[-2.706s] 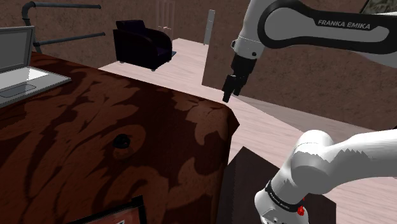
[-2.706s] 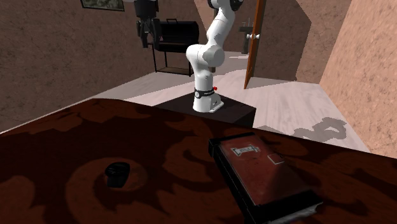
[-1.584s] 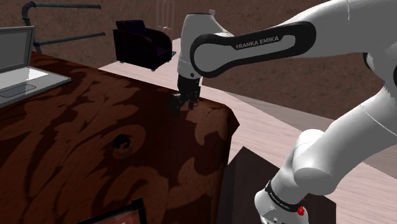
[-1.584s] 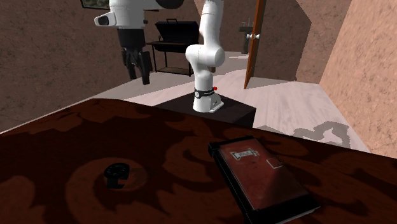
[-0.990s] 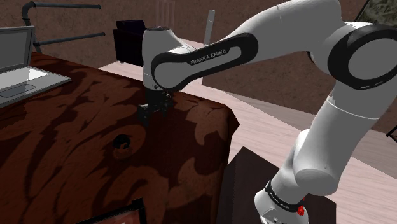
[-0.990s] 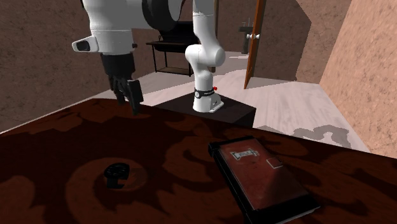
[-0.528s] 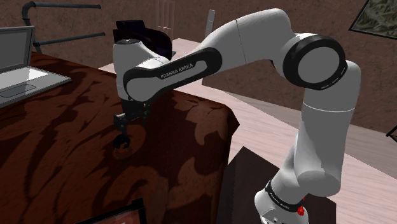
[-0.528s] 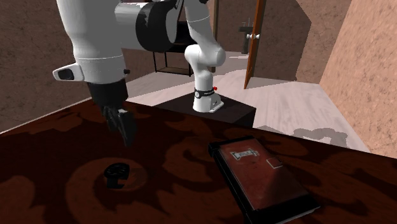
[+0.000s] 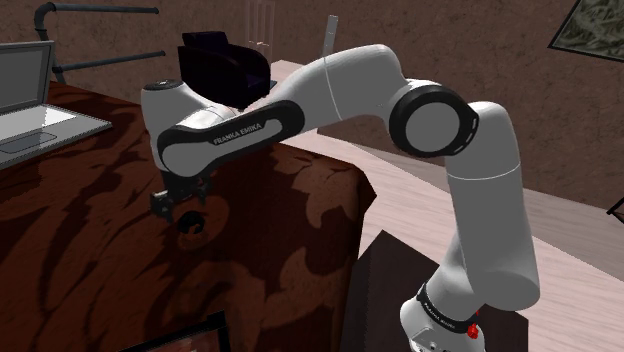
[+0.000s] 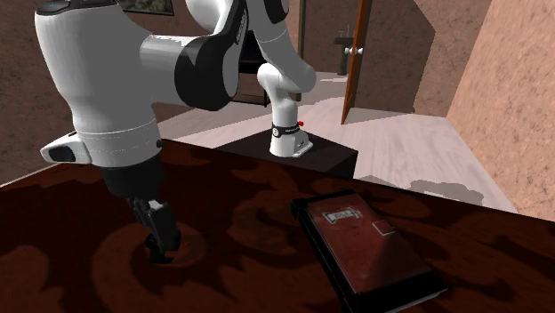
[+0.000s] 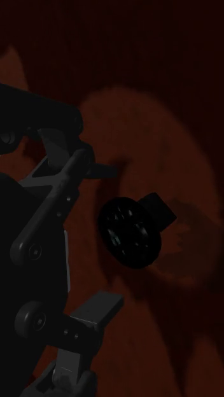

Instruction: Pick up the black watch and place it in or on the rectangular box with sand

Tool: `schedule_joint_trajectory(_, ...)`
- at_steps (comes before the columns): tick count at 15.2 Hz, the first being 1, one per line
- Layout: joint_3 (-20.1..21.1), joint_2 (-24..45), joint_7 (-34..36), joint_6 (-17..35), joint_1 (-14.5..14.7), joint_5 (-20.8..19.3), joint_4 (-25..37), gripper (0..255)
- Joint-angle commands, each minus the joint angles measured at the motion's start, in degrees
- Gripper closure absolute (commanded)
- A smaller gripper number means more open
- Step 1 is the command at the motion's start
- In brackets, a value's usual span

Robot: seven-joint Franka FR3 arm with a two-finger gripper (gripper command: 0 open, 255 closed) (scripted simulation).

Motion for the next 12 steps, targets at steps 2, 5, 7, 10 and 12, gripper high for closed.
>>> schedule_joint_trajectory(2,-0.2,1.3,0.4,1.8,0.2,-0.4,-0.5,0)
schedule_joint_trajectory(5,-0.4,2.2,0.5,3.2,0.3,-0.7,-1.0,0)
schedule_joint_trajectory(7,-0.4,2.2,0.5,3.2,0.3,-0.7,-1.0,0)
schedule_joint_trajectory(10,-0.4,2.2,0.5,3.2,0.3,-0.7,-1.0,0)
schedule_joint_trajectory(12,-0.4,2.2,0.5,3.2,0.3,-0.7,-1.0,0)
